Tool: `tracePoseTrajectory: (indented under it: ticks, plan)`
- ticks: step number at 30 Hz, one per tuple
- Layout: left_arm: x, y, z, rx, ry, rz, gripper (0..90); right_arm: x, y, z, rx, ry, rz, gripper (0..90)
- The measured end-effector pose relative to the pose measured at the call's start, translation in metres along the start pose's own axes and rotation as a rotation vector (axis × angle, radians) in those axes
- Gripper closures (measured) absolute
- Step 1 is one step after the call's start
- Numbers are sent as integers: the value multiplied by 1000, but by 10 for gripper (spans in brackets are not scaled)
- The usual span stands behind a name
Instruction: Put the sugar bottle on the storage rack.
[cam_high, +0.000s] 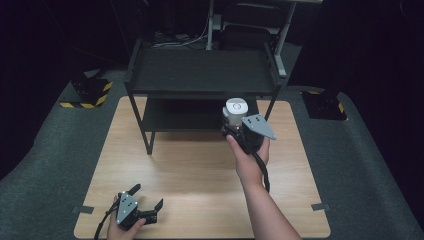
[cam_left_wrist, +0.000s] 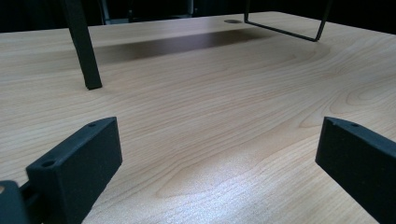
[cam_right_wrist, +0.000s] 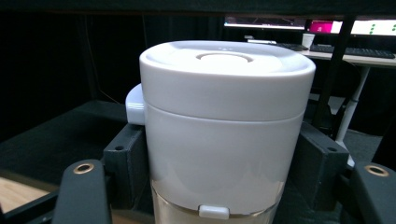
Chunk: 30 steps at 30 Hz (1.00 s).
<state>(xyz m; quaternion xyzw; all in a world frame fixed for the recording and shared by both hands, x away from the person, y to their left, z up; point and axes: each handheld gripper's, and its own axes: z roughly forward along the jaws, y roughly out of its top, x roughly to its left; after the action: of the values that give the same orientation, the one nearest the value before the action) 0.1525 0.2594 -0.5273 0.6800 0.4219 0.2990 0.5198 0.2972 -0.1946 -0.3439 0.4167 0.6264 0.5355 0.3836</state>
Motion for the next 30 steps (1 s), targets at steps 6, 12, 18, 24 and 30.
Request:
tracePoseTrajectory:
  ticks: [6,12,18,24,30]
  plan:
    - [1,0,0,0,-3,-2,7,-2,2,23,3,-7,9,312]
    - [1,-1,0,-5,-6,6,7,-1,-1,44,1,-6,6,312]
    - [1,-1,0,-3,-6,6,7,4,-6,62,2,-10,14,312]
    - [1,-1,0,-3,-10,5,7,7,-11,74,-11,-16,10,312]
    - [2,0,0,0,-13,3,7,8,-17,84,-37,-22,5,312]
